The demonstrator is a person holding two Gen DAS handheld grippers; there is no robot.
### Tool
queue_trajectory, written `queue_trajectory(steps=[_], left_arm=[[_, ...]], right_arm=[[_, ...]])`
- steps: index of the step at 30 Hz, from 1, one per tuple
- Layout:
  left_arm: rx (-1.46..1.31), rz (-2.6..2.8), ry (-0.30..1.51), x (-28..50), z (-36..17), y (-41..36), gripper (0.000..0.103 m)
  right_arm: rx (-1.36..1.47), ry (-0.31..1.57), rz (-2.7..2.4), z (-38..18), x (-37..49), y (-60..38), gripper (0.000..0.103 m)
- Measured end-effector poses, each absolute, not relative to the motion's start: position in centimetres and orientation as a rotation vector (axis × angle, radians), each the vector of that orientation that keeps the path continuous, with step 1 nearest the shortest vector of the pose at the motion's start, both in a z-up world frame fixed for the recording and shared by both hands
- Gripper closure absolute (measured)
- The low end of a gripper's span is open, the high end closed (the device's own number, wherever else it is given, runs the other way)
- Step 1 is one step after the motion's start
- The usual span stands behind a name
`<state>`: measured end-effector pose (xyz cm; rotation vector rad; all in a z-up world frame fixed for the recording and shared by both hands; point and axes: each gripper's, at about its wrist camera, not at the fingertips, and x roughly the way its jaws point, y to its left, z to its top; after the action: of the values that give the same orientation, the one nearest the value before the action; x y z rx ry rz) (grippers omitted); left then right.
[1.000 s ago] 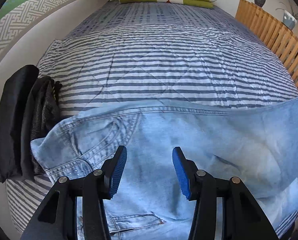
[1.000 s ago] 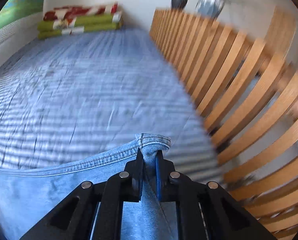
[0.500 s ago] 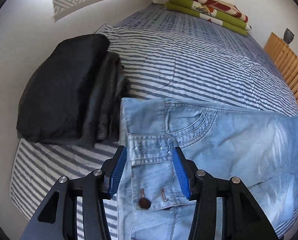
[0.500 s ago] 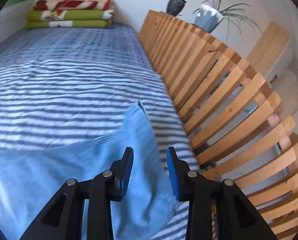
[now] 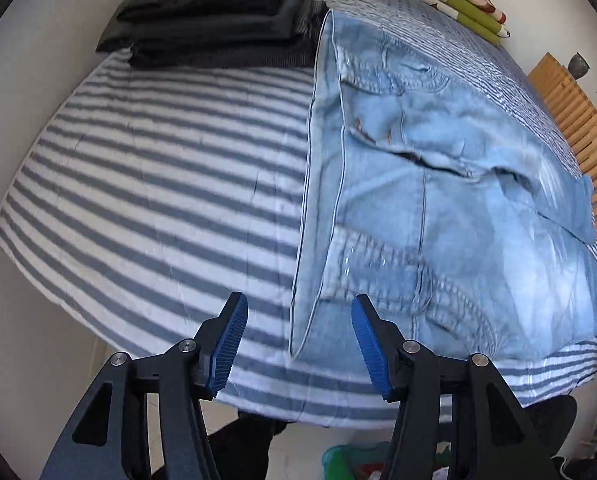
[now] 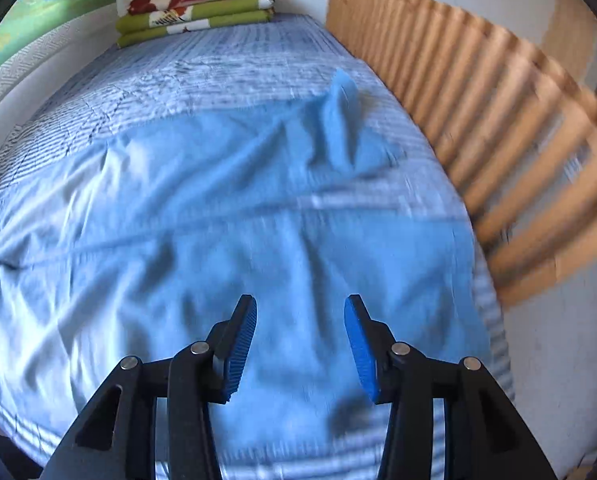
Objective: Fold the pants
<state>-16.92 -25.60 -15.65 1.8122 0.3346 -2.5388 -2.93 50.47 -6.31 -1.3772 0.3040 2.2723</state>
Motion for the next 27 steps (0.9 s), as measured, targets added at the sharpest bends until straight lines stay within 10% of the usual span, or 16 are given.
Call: queue_trajectory(steps=[10, 14, 27], left_arm=[[1.840, -2.541, 0.429, -15.3, -19.7, -24.5, 0.043], [1.818, -2.572, 0.376, -15.2, -19.5, -23.0, 0.091], [1.669, -2.697, 0.584, -15.3, -12.9, -24.0, 0.092]], right_arm=[[-1.311, 0.666, 2.153, -9.5, 8.1, 51.5, 0.057], [-1.236, 0.890, 2.115, -10.8, 9.5, 53.1, 0.056], [-1.181, 1.315, 2.114, -15.2, 6.8, 52.9, 0.052]])
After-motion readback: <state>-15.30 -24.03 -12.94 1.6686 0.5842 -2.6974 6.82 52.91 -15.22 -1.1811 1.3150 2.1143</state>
